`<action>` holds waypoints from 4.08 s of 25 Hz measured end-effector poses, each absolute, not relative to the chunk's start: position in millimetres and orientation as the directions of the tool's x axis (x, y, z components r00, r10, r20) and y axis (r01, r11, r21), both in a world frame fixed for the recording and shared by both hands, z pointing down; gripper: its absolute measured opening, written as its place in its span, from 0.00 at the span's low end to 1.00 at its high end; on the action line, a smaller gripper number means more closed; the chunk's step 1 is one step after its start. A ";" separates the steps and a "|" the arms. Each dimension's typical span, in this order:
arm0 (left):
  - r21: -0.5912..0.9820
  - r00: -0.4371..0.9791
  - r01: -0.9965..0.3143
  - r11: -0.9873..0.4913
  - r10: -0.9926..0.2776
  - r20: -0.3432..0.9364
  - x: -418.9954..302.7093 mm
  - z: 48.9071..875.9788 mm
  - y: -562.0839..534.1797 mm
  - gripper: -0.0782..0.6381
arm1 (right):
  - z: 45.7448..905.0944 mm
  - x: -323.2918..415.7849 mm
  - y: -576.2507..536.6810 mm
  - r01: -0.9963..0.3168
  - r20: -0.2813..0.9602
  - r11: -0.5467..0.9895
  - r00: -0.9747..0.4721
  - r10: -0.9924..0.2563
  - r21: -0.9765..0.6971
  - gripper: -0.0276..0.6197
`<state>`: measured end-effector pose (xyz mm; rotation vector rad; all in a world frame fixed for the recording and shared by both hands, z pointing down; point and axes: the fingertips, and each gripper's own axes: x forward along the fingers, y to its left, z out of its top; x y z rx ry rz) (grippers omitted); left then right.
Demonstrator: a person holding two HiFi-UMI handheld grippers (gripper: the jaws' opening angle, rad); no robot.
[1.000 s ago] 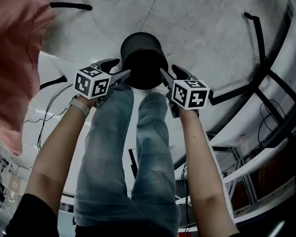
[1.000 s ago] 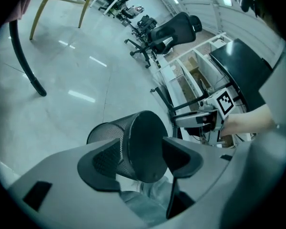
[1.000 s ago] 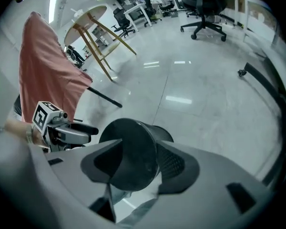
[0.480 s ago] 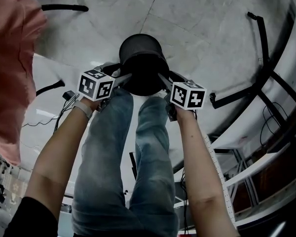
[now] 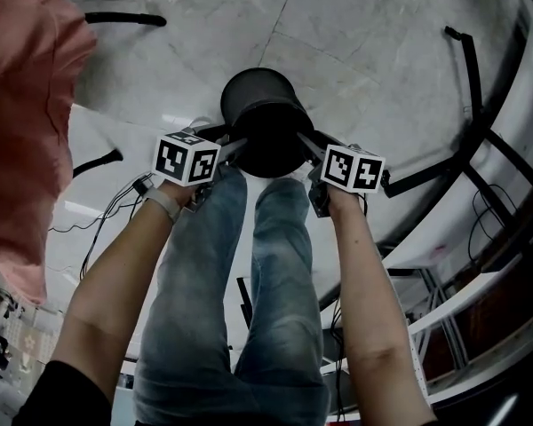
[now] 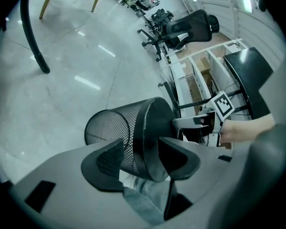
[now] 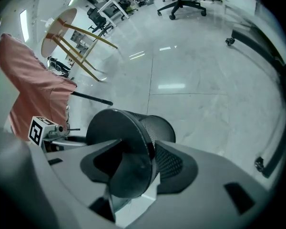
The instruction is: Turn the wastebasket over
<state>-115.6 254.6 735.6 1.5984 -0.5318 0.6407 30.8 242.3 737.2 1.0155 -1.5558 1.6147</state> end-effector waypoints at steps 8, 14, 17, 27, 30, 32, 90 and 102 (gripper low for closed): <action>0.784 0.782 -0.614 -0.095 0.063 0.620 -103.8 717.8 263.1 0.40 | 736.9 33.1 191.2 -0.871 0.870 0.014 -0.491 -0.035 -0.491 0.39; 0.792 0.792 -0.610 -0.018 -0.018 0.610 -98.9 712.3 247.9 0.40 | 739.1 32.5 164.5 -0.815 0.815 0.031 -0.576 0.067 -0.579 0.40; 0.794 0.793 -0.608 -0.002 -0.049 0.607 -91.5 702.8 237.2 0.40 | 739.6 40.0 153.9 -0.785 0.780 -0.003 -0.616 0.105 -0.619 0.40; 0.785 0.763 -0.619 0.010 -0.230 0.604 -49.9 675.0 170.4 0.40 | 751.5 58.0 60.0 -0.736 0.735 0.047 -0.668 0.113 -0.676 0.40; 0.787 0.736 -0.615 0.038 -0.330 0.591 -46.8 671.7 144.4 0.40 | 759.3 59.4 37.5 -0.712 0.708 0.025 -0.694 0.130 -0.702 0.40; 0.790 0.713 -0.610 0.064 -0.390 0.582 -48.2 671.5 124.9 0.40 | 765.2 61.3 24.7 -0.694 0.688 -0.004 -0.714 0.133 -0.720 0.39; 0.622 0.387 -0.691 0.369 -0.537 0.749 -117.9 732.5 94.7 0.47 | 771.4 67.8 -78.9 -0.645 0.797 0.575 -0.604 0.020 -0.503 0.41; 0.700 0.327 -0.403 0.590 -0.621 0.712 -65.1 776.4 135.1 0.50 | 805.2 34.5 -63.6 -0.478 0.893 0.783 -0.395 0.214 -0.399 0.49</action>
